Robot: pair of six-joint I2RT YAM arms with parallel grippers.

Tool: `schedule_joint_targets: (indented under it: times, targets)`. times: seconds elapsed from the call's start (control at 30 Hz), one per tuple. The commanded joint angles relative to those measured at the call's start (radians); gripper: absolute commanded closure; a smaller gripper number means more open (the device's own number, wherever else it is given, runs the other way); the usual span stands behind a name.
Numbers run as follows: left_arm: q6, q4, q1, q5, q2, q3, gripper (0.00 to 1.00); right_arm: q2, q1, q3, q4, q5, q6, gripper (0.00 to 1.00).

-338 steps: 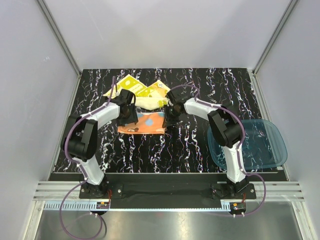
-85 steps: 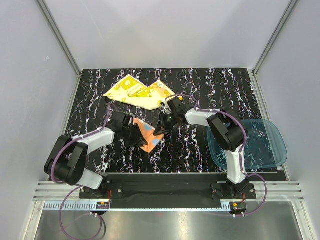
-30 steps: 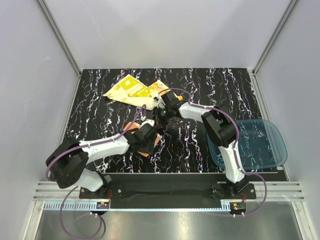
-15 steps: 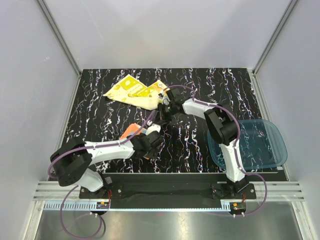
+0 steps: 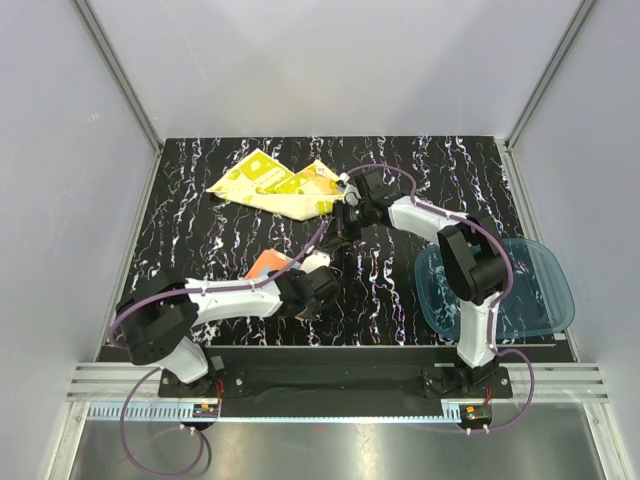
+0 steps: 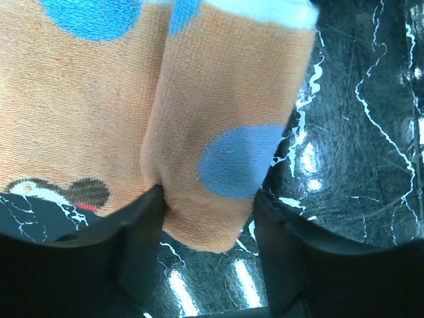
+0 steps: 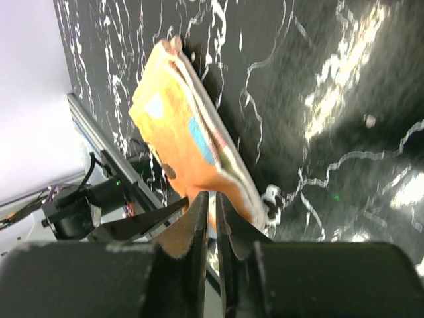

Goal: Roll the towels
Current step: Roll the towel

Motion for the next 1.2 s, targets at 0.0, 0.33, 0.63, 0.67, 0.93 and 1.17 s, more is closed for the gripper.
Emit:
schedule_joint_targets:
  times: [0.0,0.33,0.63,0.67,0.93,1.17]
  targets:
    - [-0.042,-0.068,-0.011,0.075,0.084,-0.033,0.53,-0.093,-0.006,-0.049,0.027,-0.012,0.004,0.85]
    - [0.005,0.09,0.003,0.285,-0.052,-0.048,0.73,-0.259,-0.022,-0.218,-0.016,0.042,0.008,0.79]
    - [-0.03,0.261,0.142,0.629,-0.157,-0.119,0.76,-0.377,-0.041,-0.325,-0.056,0.027,0.017,0.72]
    - [-0.038,0.268,0.17,0.653,-0.161,-0.124,0.76,-0.397,-0.042,-0.331,-0.062,0.02,0.021,0.71]
    - [-0.12,0.353,0.334,0.92,-0.162,-0.157,0.76,-0.506,-0.042,-0.428,-0.036,-0.03,0.059,0.61]
    - [-0.197,0.466,0.466,1.081,-0.066,-0.229,0.77,-0.517,-0.03,-0.523,0.082,-0.09,0.096,0.52]
